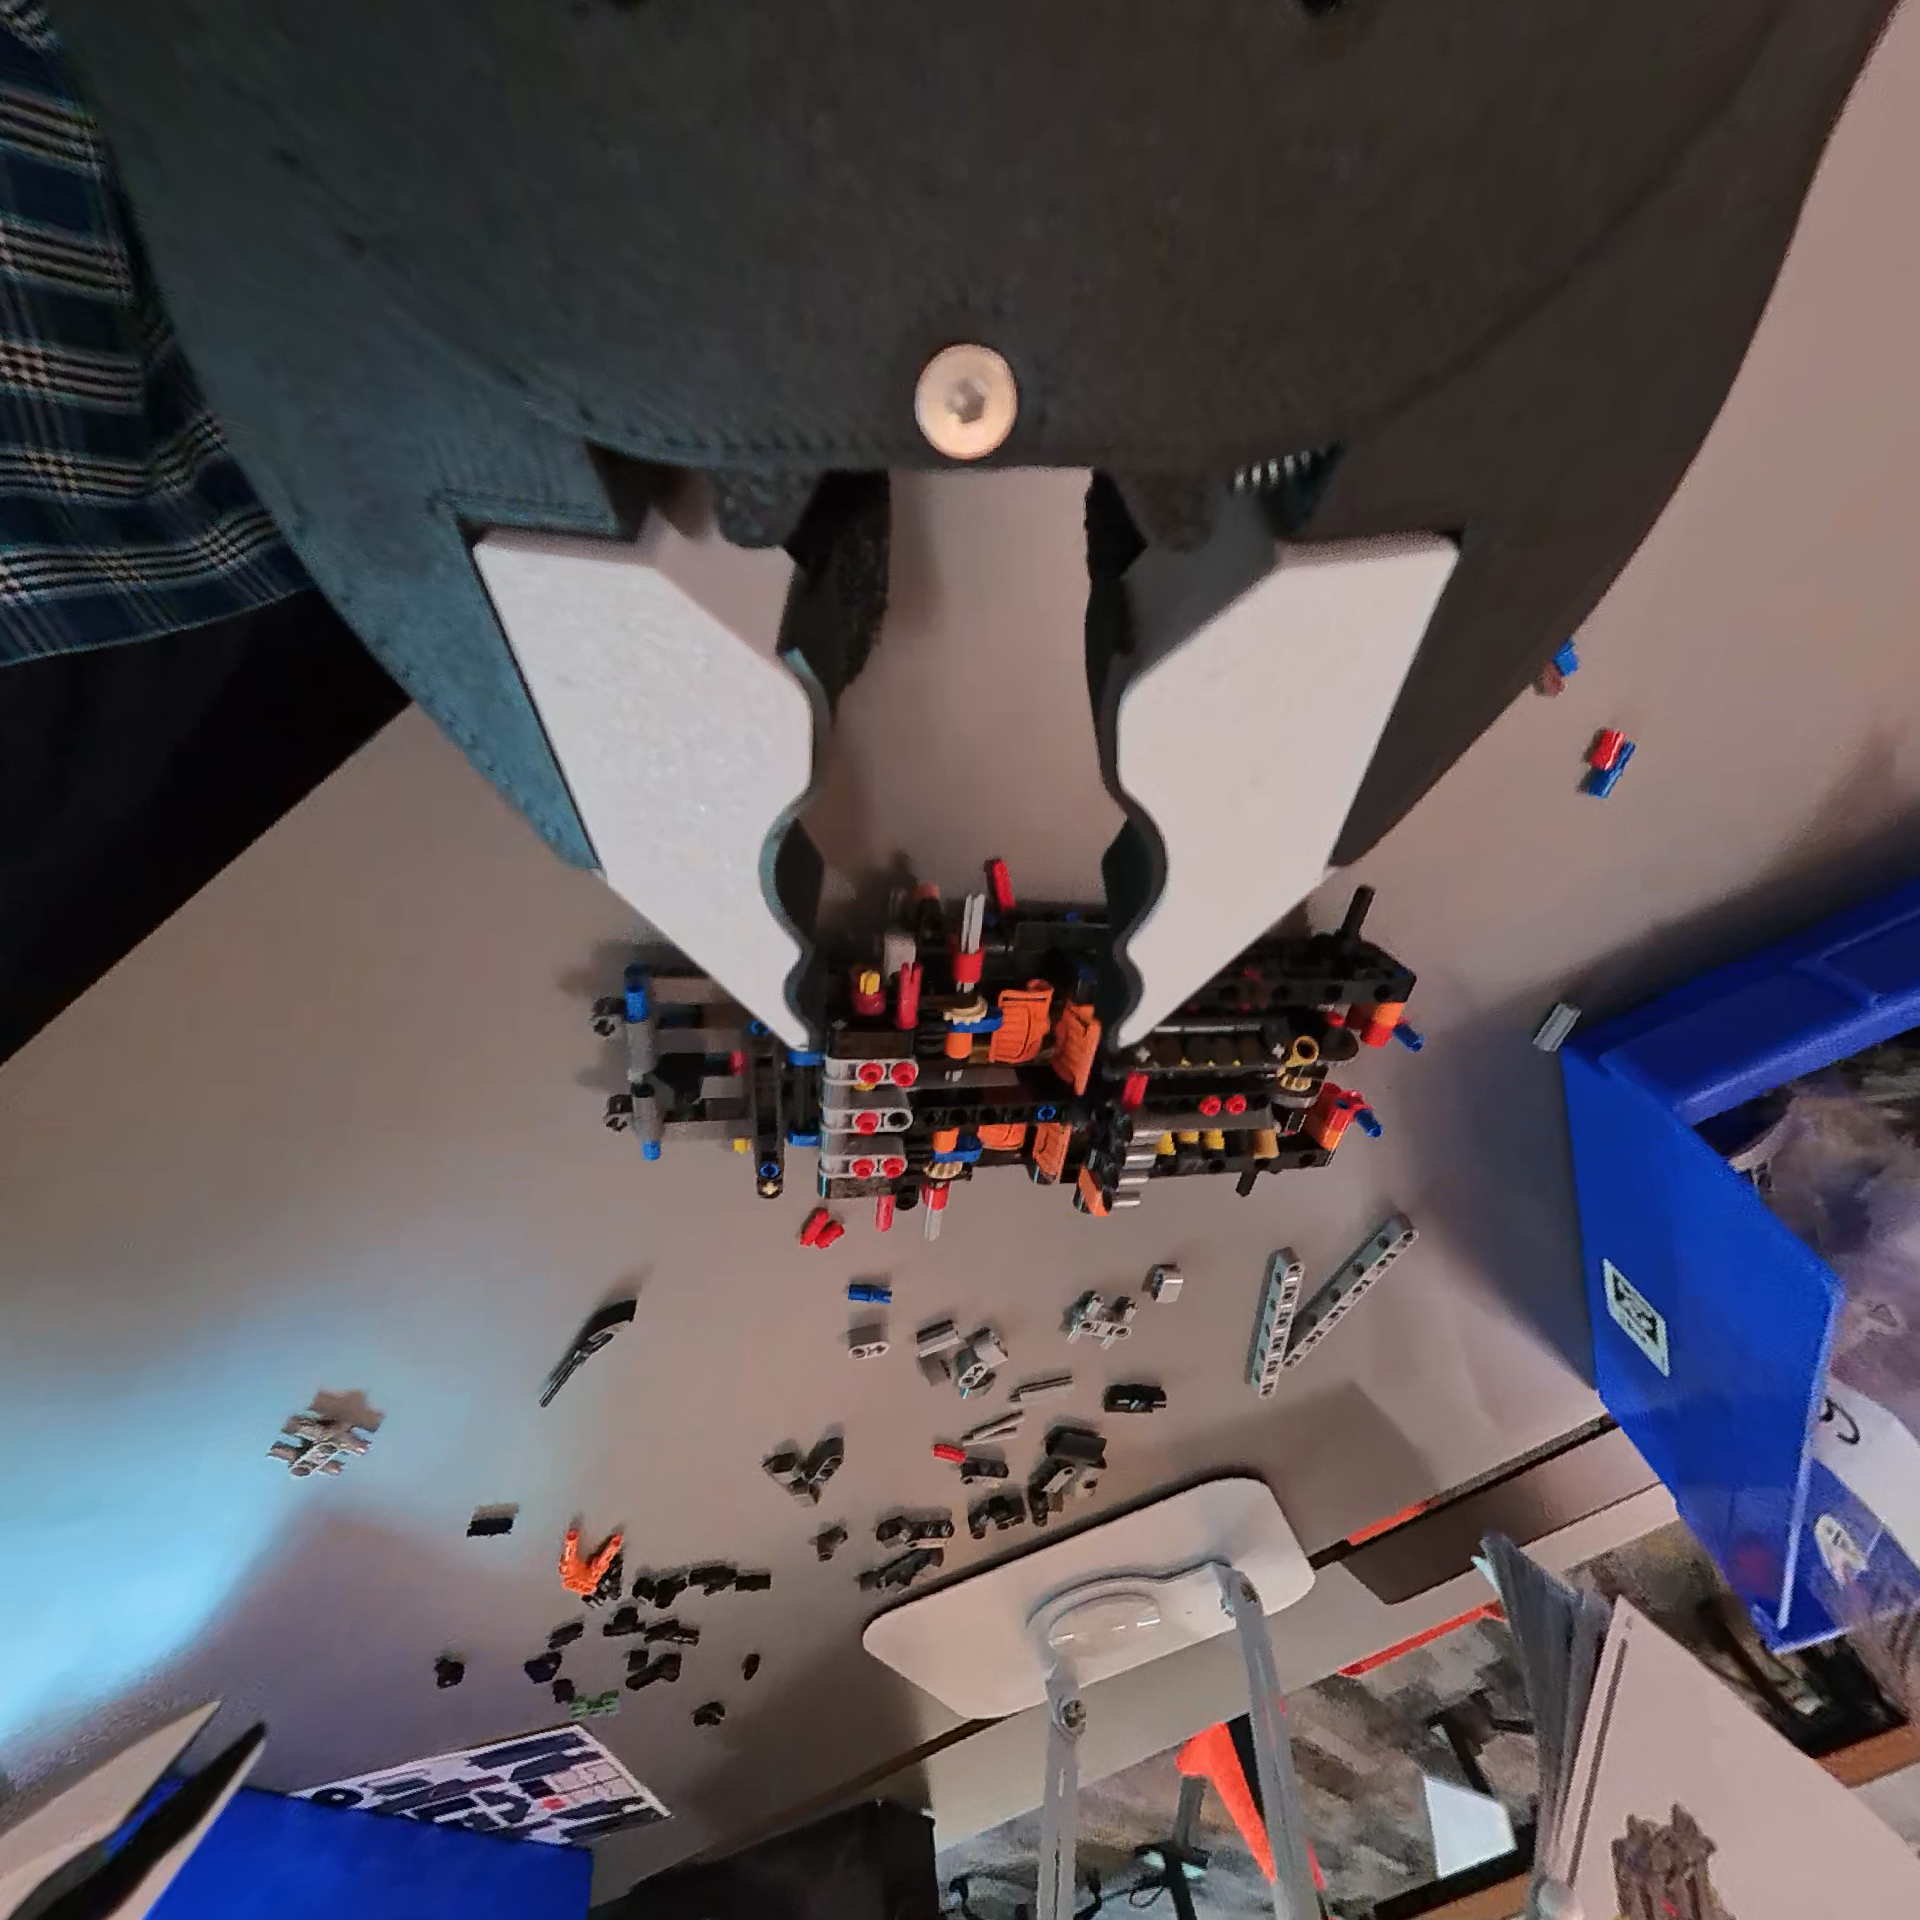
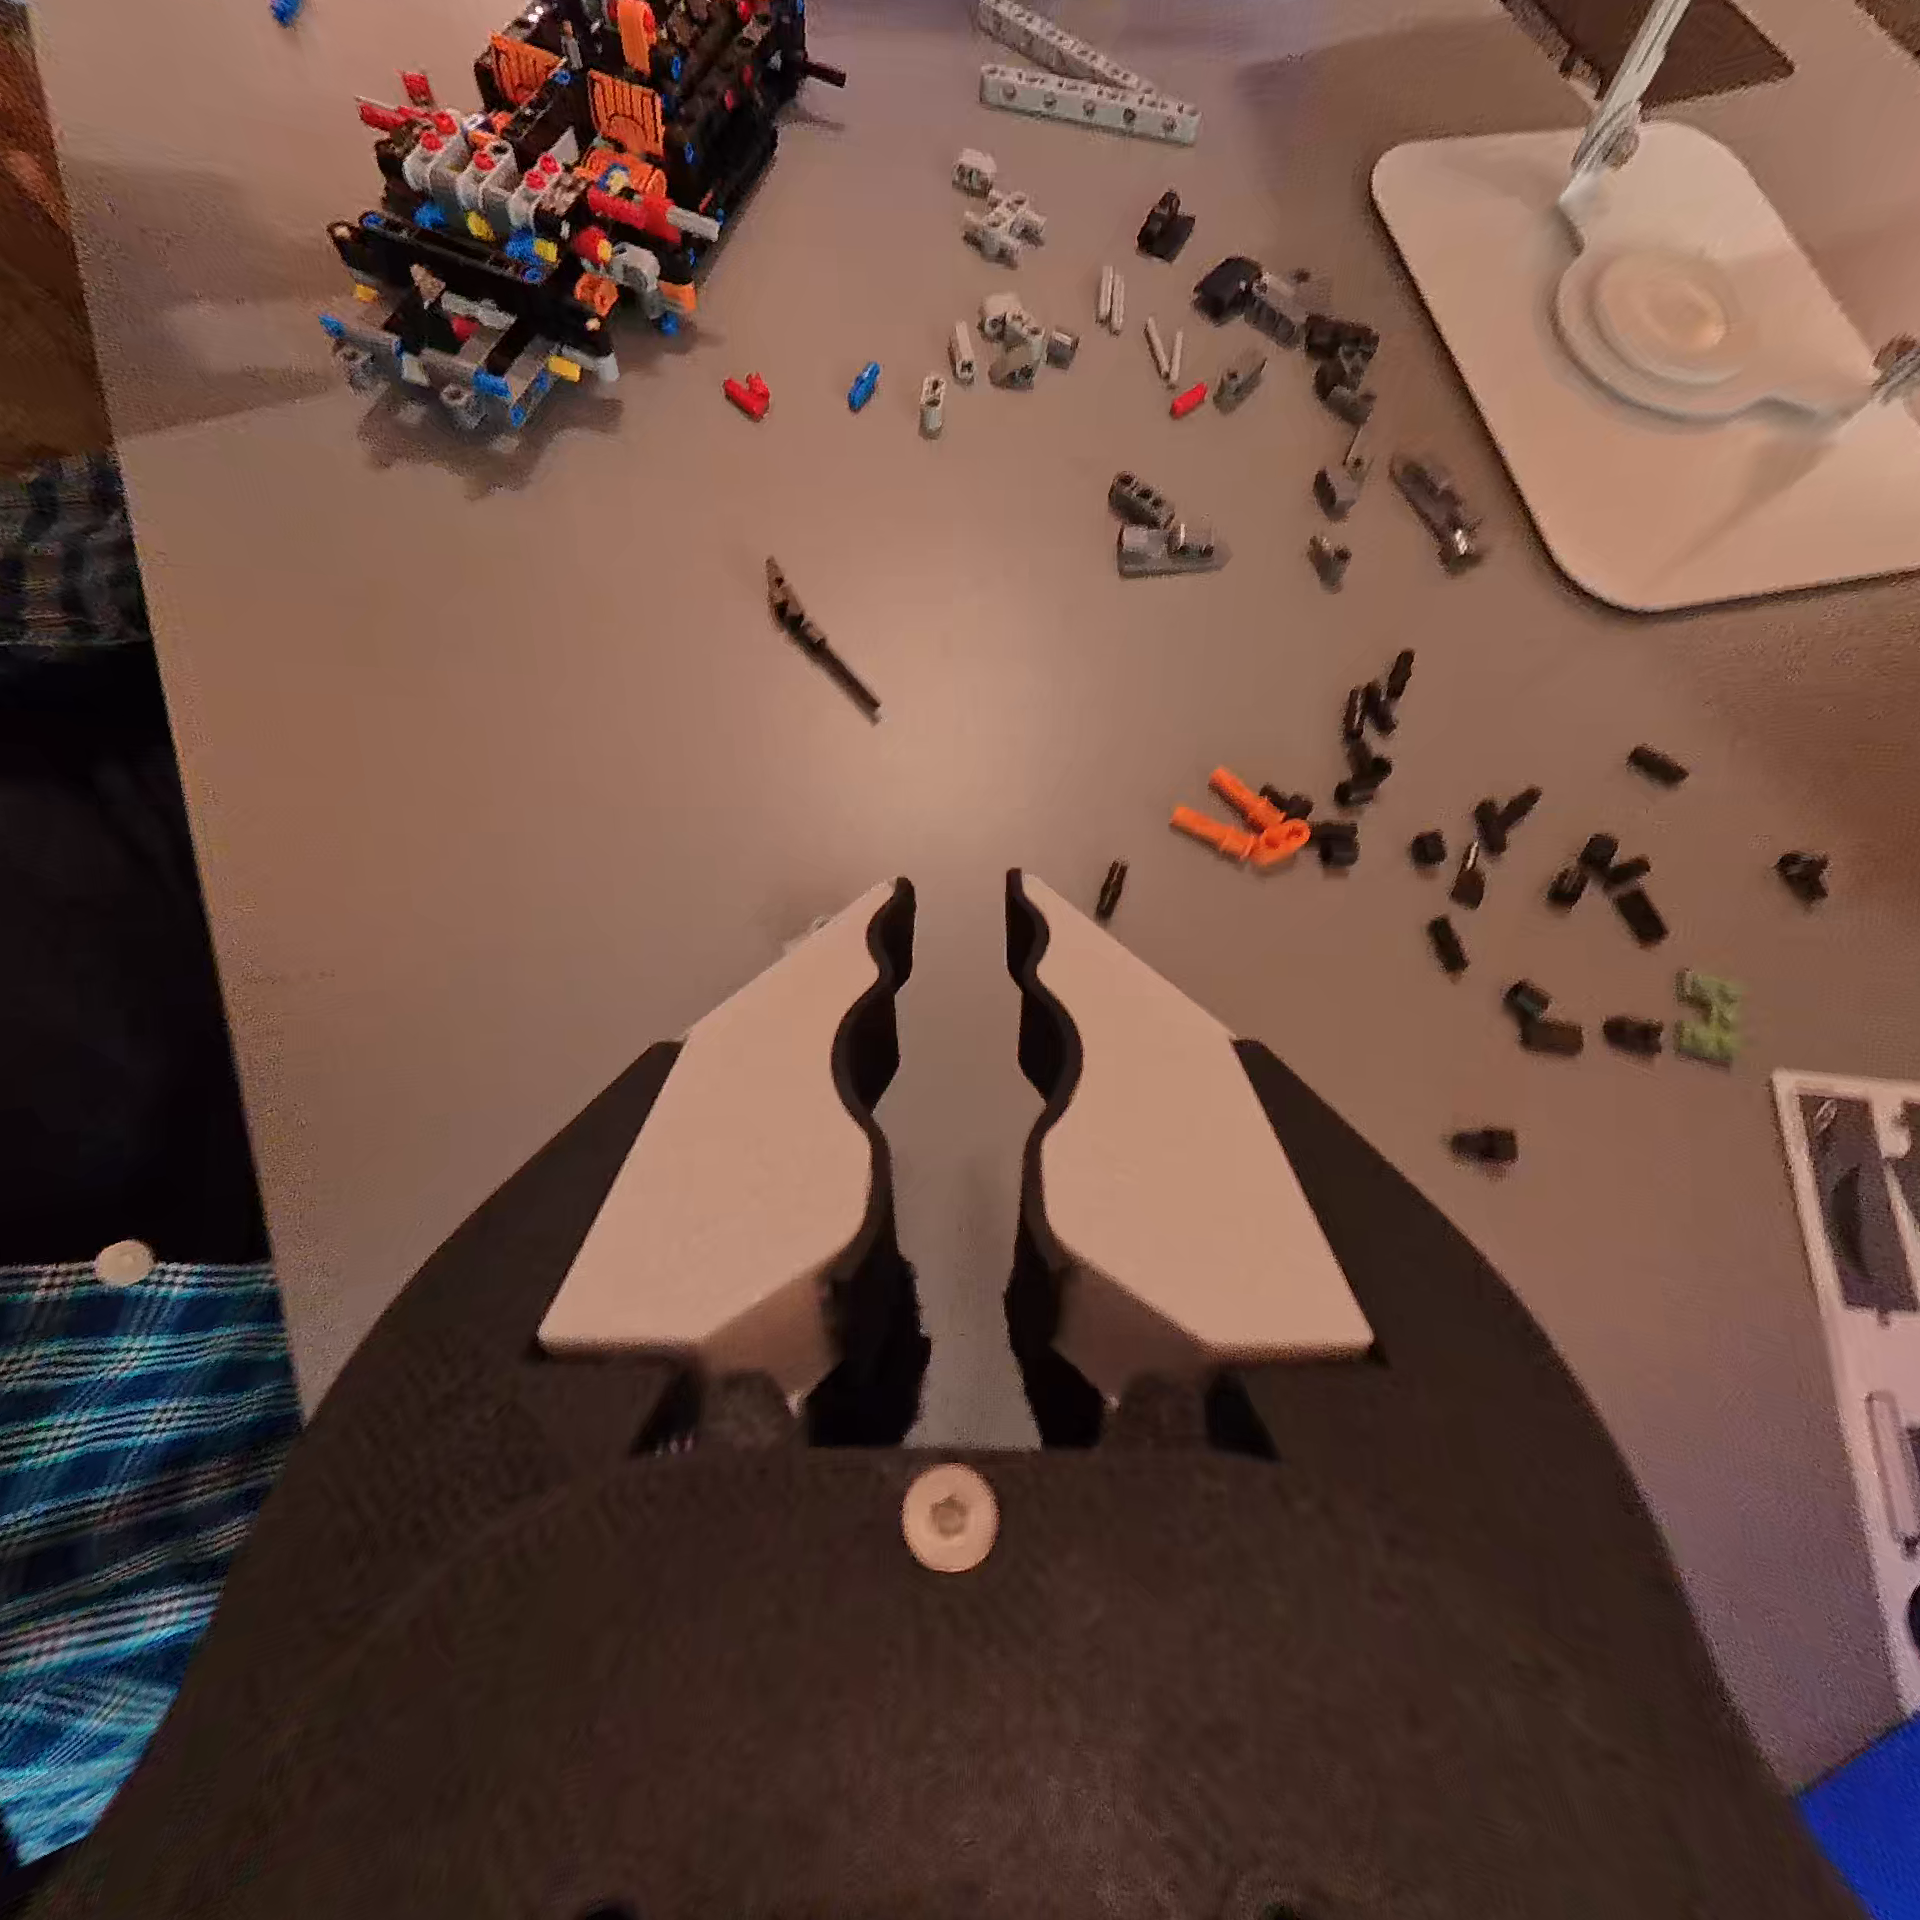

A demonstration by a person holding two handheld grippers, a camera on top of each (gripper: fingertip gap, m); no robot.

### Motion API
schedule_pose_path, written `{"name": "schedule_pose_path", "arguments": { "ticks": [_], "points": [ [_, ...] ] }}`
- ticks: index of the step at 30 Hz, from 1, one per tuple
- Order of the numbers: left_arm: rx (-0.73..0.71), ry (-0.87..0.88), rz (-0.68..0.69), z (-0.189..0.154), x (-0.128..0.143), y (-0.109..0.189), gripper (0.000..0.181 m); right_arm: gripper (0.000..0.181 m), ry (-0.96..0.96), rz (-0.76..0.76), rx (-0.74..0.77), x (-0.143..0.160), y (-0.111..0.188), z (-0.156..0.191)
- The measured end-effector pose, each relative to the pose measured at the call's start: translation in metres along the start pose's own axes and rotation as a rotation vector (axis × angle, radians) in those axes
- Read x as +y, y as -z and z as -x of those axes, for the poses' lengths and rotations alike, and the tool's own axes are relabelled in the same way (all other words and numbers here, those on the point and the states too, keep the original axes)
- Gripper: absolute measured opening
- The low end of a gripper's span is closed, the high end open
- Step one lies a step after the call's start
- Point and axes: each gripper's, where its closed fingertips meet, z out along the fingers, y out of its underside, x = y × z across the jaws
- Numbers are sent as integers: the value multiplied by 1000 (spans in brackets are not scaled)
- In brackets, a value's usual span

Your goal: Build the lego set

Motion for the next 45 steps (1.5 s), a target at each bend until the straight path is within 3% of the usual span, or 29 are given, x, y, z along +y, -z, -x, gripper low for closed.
{"name": "schedule_pose_path", "arguments": {
  "ticks": [19, 27, 34, 45],
  "points": [
    [-76, 82, 54, 16, 37, 32, 47, 17, 52, -108, -70, -76, -69, -38],
    [84, 276, 45, -18, 33, 11, 40, 18, 83, -141, -48, -75, -90, -51],
    [18, 292, 139, -26, 62, -20, 42, 18, 99, -192, 18, -64, -88, -62],
    [-43, 296, 57, -18, 53, -28, 35, 22, 124, -223, 31, -68, -88, -54]
  ]
}}
